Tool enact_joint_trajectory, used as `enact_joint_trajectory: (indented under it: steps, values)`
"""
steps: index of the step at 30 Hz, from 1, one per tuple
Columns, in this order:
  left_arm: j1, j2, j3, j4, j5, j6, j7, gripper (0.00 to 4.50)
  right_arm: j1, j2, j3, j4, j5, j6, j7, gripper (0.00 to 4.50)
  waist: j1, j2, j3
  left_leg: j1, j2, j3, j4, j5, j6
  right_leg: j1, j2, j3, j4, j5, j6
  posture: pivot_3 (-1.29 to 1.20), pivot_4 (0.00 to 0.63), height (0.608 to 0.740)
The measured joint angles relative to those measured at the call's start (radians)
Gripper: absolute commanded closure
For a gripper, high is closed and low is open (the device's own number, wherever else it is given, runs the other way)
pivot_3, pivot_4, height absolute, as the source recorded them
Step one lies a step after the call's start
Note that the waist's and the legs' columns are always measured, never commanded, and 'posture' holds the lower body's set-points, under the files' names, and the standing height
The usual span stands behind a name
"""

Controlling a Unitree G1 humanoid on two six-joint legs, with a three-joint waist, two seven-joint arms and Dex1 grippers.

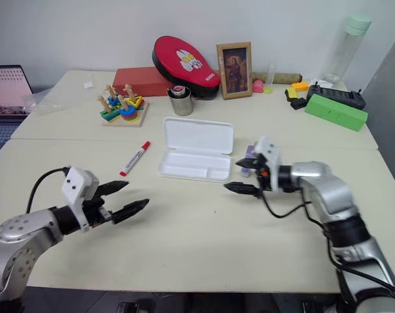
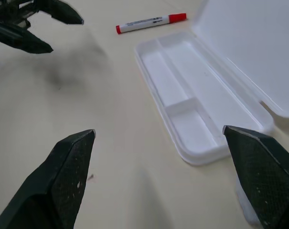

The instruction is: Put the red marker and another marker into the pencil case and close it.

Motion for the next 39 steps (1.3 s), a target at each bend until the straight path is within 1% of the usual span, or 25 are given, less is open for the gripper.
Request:
enact_joint_trajectory:
  steps: [4,10,16,20,21,22,24,26,27,30,32,35,39]
  values:
    - [-0.065,-0.058,-0.062,-0.053,-0.025,0.005,0.019,0.00,-0.087,0.106,0.124,0.118,-0.082,-0.041,0.028,0.01,0.001,0.000,0.000,0.000,0.000,-0.001,0.000,0.000,0.000,0.001,0.000,0.000,0.000,0.000,0.000,0.00,0.150,0.740]
    - [-0.066,-0.081,-0.082,-0.059,-0.025,0.023,0.048,0.00,-0.156,0.145,0.147,0.298,-0.166,-0.078,0.037,0.01,0.002,0.000,0.000,0.000,0.000,-0.002,0.000,0.000,0.000,0.001,0.000,-0.001,0.001,0.000,0.000,0.00,0.150,0.740]
    - [-0.064,-0.088,-0.082,-0.062,-0.026,0.023,0.057,0.00,-0.183,0.169,0.147,0.357,-0.206,-0.107,0.069,0.01,0.001,0.000,0.000,0.000,0.000,-0.002,0.000,0.000,0.000,0.001,0.001,-0.001,0.002,0.000,0.000,0.00,0.150,0.740]
    - [-0.064,-0.092,-0.082,-0.062,-0.025,0.020,0.059,0.00,-0.183,0.167,0.150,0.372,-0.240,-0.107,0.090,0.73,0.001,0.000,0.000,0.000,0.000,-0.002,0.001,0.000,0.000,0.001,0.001,-0.001,0.002,0.001,0.000,0.00,0.150,0.740]
    - [-0.064,-0.095,-0.082,-0.062,-0.025,0.019,0.059,0.00,-0.183,0.166,0.153,0.380,-0.249,-0.107,0.092,1.06,0.001,0.000,0.000,0.000,0.000,-0.002,0.001,0.000,0.000,0.001,0.001,-0.001,0.002,0.000,0.000,0.00,0.150,0.740]
    - [-0.064,-0.098,-0.081,-0.062,-0.025,0.019,0.060,0.00,-0.183,0.168,0.157,0.383,-0.260,-0.108,0.090,1.24,0.001,0.000,0.000,0.000,0.000,-0.002,0.001,0.000,0.000,0.001,0.001,-0.001,0.003,0.000,0.000,0.00,0.150,0.740]
    - [-0.065,-0.102,-0.081,-0.062,-0.026,0.018,0.061,0.00,-0.184,0.174,0.155,0.387,-0.276,-0.115,0.086,1.78,0.001,0.000,0.000,0.000,0.000,-0.002,0.001,0.000,0.000,0.001,0.001,-0.001,0.003,0.000,0.000,0.00,0.150,0.740]
    - [-0.066,-0.106,-0.080,-0.062,-0.026,0.018,0.066,0.00,-0.188,0.187,0.147,0.402,-0.280,-0.115,0.073,2.25,0.001,0.000,0.000,0.000,0.000,-0.002,0.001,0.000,0.000,0.001,0.001,-0.001,0.004,0.000,0.000,0.00,0.150,0.740]
    - [-0.066,-0.110,-0.080,-0.062,-0.026,0.018,0.067,0.00,-0.193,0.192,0.144,0.413,-0.282,-0.117,0.068,2.40,0.001,0.000,0.000,0.000,0.000,-0.002,0.001,0.000,0.000,0.001,0.001,-0.001,0.005,0.000,0.000,0.00,0.150,0.740]
    - [-0.066,-0.111,-0.080,-0.062,-0.026,0.018,0.074,0.00,-0.198,0.202,0.135,0.436,-0.292,-0.131,0.056,3.19,0.001,0.000,0.000,0.000,0.000,-0.002,0.002,0.000,0.000,0.001,0.001,-0.001,0.005,0.000,0.000,0.00,0.150,0.740]
    - [-0.066,-0.111,-0.079,-0.062,-0.026,0.018,0.076,0.00,-0.204,0.205,0.135,0.448,-0.305,-0.144,0.052,3.60,0.001,0.000,0.000,0.000,0.000,-0.002,0.002,0.000,0.000,0.001,0.001,-0.001,0.006,0.000,0.000,0.00,0.150,0.740]
    - [-0.064,-0.111,-0.074,-0.062,-0.026,0.018,0.078,0.00,-0.208,0.207,0.134,0.458,-0.319,-0.160,0.051,4.43,0.001,0.000,0.000,0.000,0.000,-0.002,0.002,0.000,0.000,0.001,0.001,-0.001,0.006,0.000,0.000,0.00,0.150,0.740]
    - [-0.063,-0.111,-0.057,-0.062,-0.028,0.019,0.080,0.00,-0.208,0.213,0.133,0.463,-0.328,-0.181,0.050,4.47,0.000,0.000,0.000,0.001,0.000,-0.002,0.002,0.000,0.000,0.000,0.001,-0.001,0.007,0.000,0.000,0.00,0.150,0.740]
